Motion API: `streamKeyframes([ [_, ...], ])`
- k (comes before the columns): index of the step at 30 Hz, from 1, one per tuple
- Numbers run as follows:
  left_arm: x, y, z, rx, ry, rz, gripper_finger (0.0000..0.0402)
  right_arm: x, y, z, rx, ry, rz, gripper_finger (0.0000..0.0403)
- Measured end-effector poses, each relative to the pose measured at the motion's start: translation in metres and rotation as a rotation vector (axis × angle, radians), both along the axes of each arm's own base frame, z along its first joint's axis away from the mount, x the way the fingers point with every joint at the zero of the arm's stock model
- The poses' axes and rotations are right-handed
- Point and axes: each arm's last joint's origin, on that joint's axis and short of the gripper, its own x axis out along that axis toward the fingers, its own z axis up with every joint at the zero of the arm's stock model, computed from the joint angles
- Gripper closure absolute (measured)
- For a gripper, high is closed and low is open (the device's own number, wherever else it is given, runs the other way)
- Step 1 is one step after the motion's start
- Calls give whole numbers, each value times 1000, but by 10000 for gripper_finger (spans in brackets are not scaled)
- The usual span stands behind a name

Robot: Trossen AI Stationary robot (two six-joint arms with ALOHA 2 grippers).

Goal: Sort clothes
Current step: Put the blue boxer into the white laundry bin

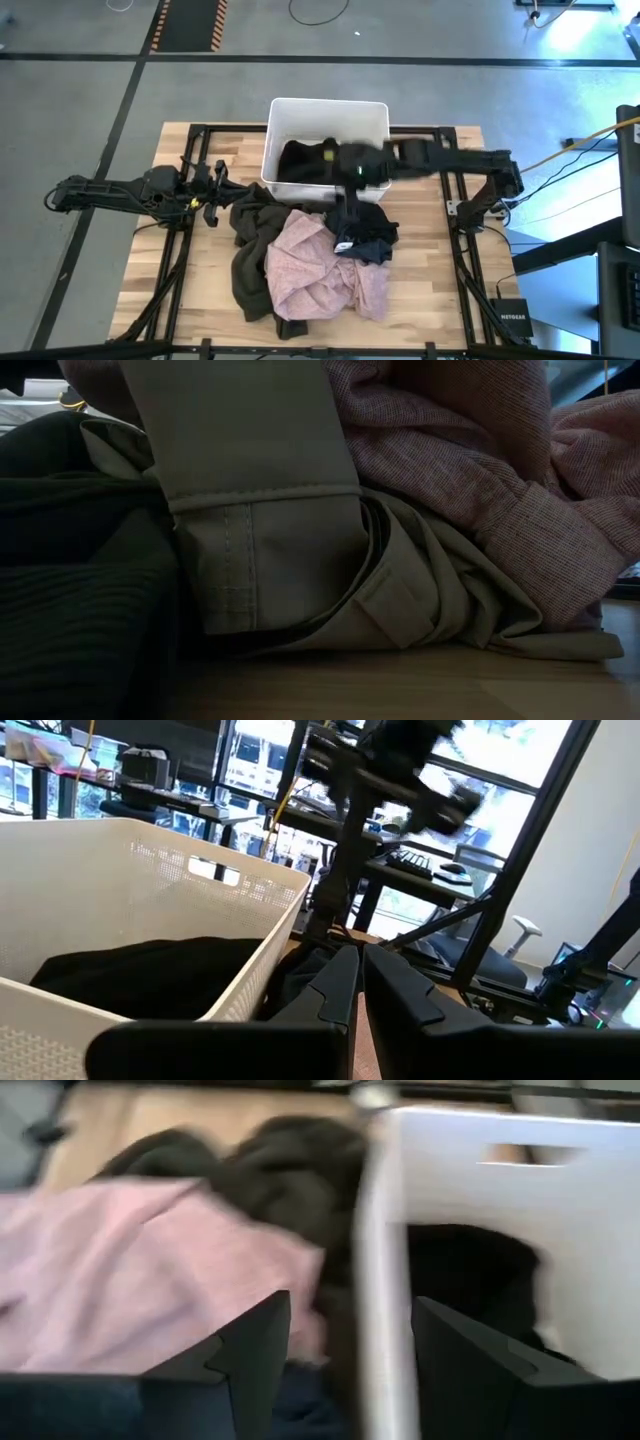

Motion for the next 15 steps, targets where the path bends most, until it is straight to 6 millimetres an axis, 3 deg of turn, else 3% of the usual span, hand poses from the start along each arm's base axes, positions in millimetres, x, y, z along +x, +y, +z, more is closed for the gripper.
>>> streamKeyframes([
  [6, 0, 0, 0, 9, 1, 0, 386, -6, 55, -38, -98, 114, 76, 178],
  [15, 0, 0, 0, -2, 0, 0, 386, -29, 105, -95, -103, 285, 106, 178],
])
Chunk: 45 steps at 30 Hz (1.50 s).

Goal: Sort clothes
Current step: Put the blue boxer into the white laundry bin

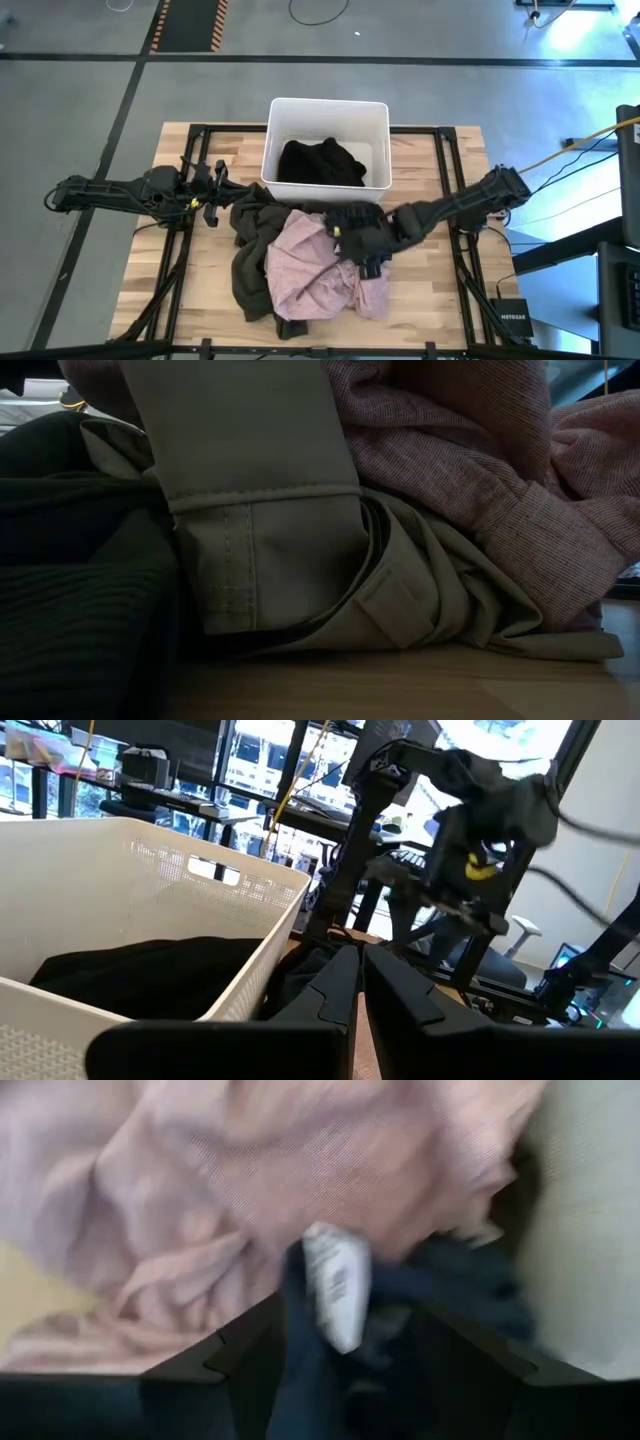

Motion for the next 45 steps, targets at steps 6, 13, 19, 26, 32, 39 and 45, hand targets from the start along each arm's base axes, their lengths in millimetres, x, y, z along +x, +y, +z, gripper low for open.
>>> streamKeyframes([
  [6, 0, 0, 0, 4, -1, 0, 386, -14, 16, -19, -69, 43, -17, 178],
  [13, 0, 0, 0, 0, -2, 0, 386, -23, 14, -43, -127, 107, -28, 178],
  [19, 0, 0, 0, -1, -2, 0, 386, -23, 12, -56, -167, 84, -46, 178],
  [26, 0, 0, 2, 48, -13, 4, 386, -20, 13, -62, -153, 45, -40, 208],
  [32, 0, 0, 3, 177, -19, 14, 386, -21, 13, -62, -154, 49, -36, 263],
  [39, 0, 0, 3, 122, -17, 9, 386, -20, 11, -62, -162, 52, -25, 307],
  [45, 0, 1, 3, 45, -31, 23, 386, -15, 4, -62, -192, 29, -58, 381],
])
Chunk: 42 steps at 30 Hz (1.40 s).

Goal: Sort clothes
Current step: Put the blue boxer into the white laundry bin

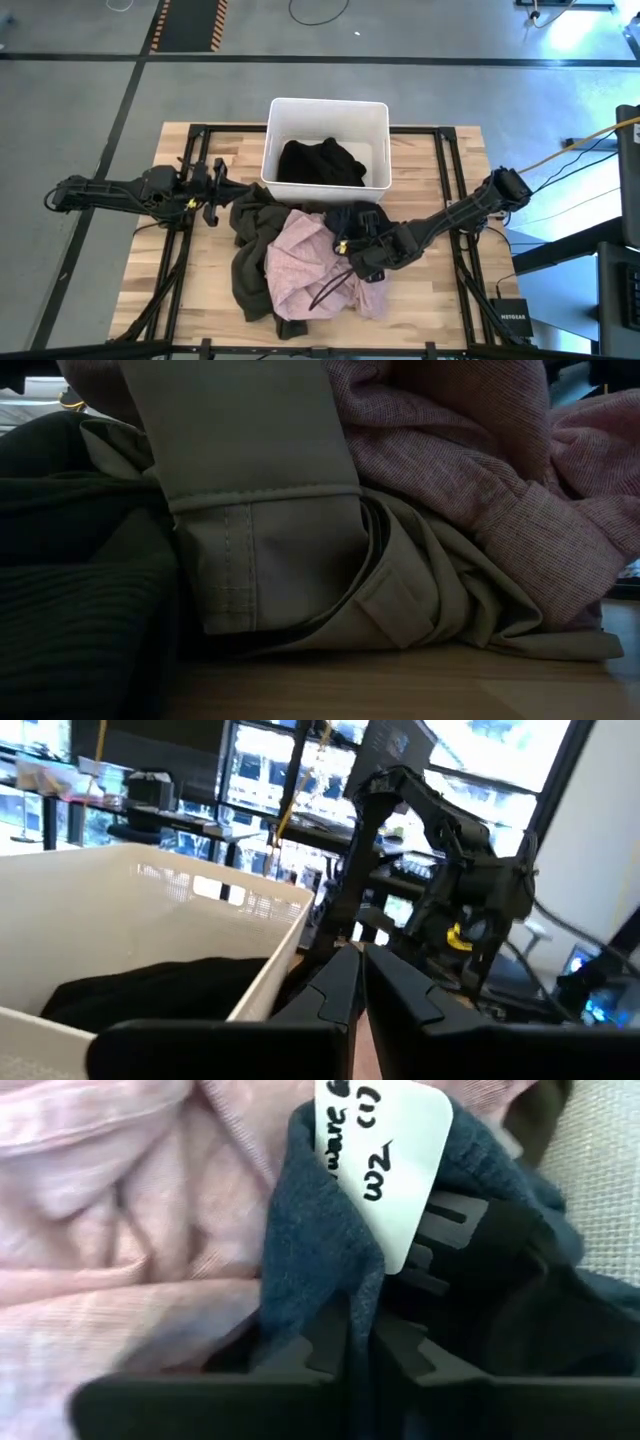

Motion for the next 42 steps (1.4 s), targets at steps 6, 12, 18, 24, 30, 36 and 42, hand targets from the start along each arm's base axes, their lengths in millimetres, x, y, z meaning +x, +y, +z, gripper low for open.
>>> streamKeyframes([
  [6, 0, 1, 0, -29, -2, 16, 386, 7, -11, 3, -7, -12, -19, 381],
  [12, 0, 1, 0, -34, 0, 16, 386, 15, -6, 36, -2, -91, 10, 395],
  [18, 0, 1, -1, -49, 1, 14, 386, 23, -4, 73, 1, -183, 61, 393],
  [24, 0, 1, -1, -54, 3, 14, 386, 26, -3, 108, -10, -289, 69, 393],
  [30, 0, 1, -1, -50, 4, 14, 386, 28, -8, 140, -52, -381, 84, 397],
  [36, 0, 1, -1, -50, 3, 14, 386, 30, -25, 177, -114, -503, 35, 393],
  [42, 0, 1, -1, -50, 3, 14, 386, 34, -52, 210, -145, -618, -13, 396],
])
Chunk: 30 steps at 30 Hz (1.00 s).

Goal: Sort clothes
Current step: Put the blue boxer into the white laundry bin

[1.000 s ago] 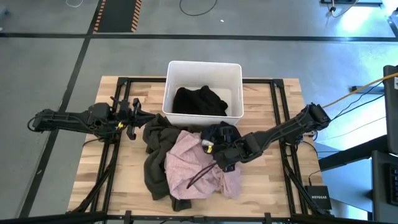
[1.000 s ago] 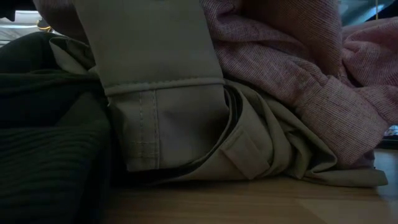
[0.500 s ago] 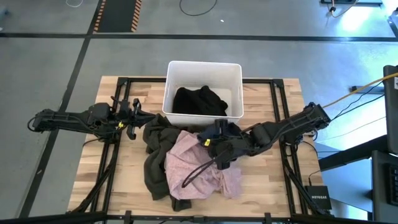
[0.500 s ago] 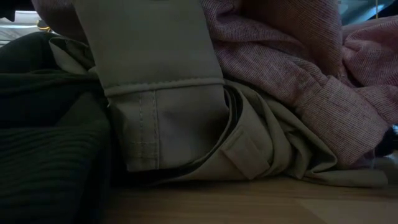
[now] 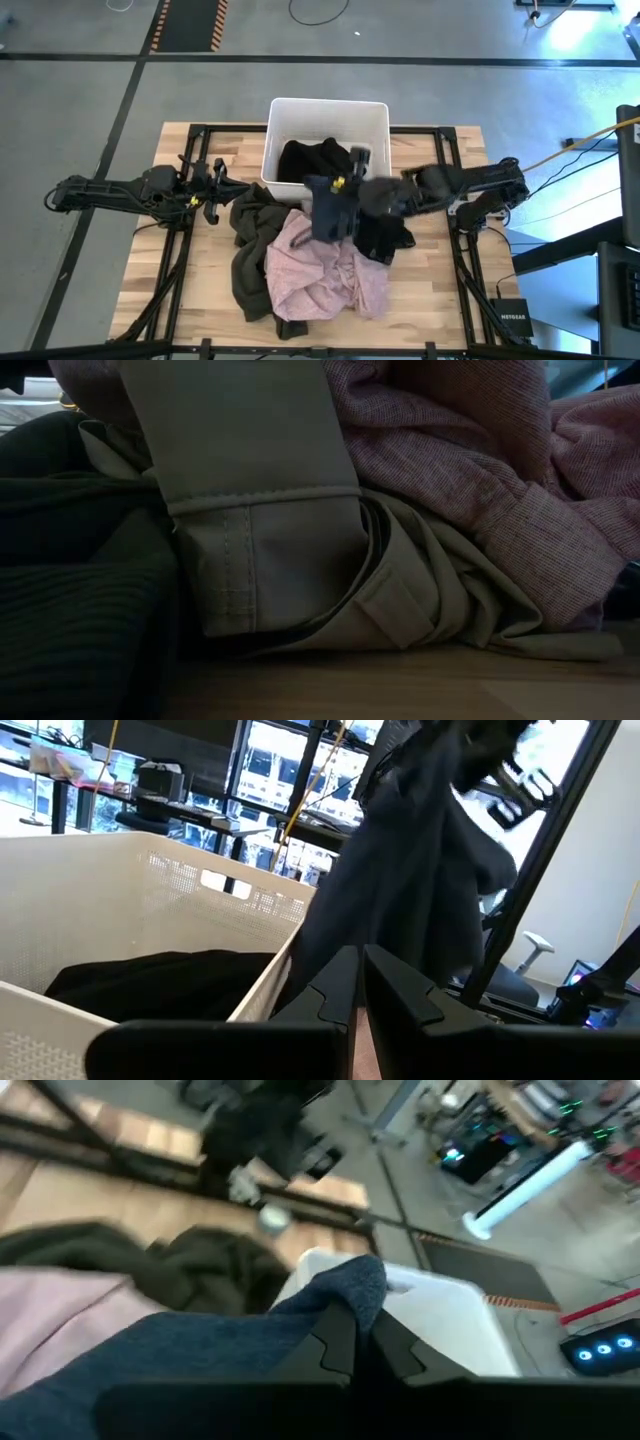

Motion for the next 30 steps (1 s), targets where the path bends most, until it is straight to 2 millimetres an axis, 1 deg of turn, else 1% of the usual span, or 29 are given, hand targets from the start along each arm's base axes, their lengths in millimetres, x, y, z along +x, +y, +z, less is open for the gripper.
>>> streamKeyframes([
  [7, 0, 0, 0, 0, -5, 0, 386, 5, -35, 25, -55, -112, -63, 393],
  [12, 0, 0, 0, 0, -5, 0, 386, 2, -58, 51, -87, -235, -114, 395],
  [18, 0, 0, 0, 0, -4, 1, 386, -10, -85, 85, -147, -383, -183, 393],
  [21, 0, 0, 0, 0, -4, 0, 386, -17, -100, 97, -179, -423, -261, 394],
  [23, 0, 0, 0, 0, -4, 1, 386, -20, -110, 99, -191, -425, -304, 393],
  [25, 0, 0, 0, 0, -4, 0, 386, -21, -120, 97, -189, -403, -336, 391],
  [27, 0, 0, 0, 0, -1, 0, 386, -21, -128, 89, -165, -345, -365, 391],
  [30, 0, 0, 0, 0, 1, 0, 386, -16, -140, 69, -131, -202, -391, 394],
])
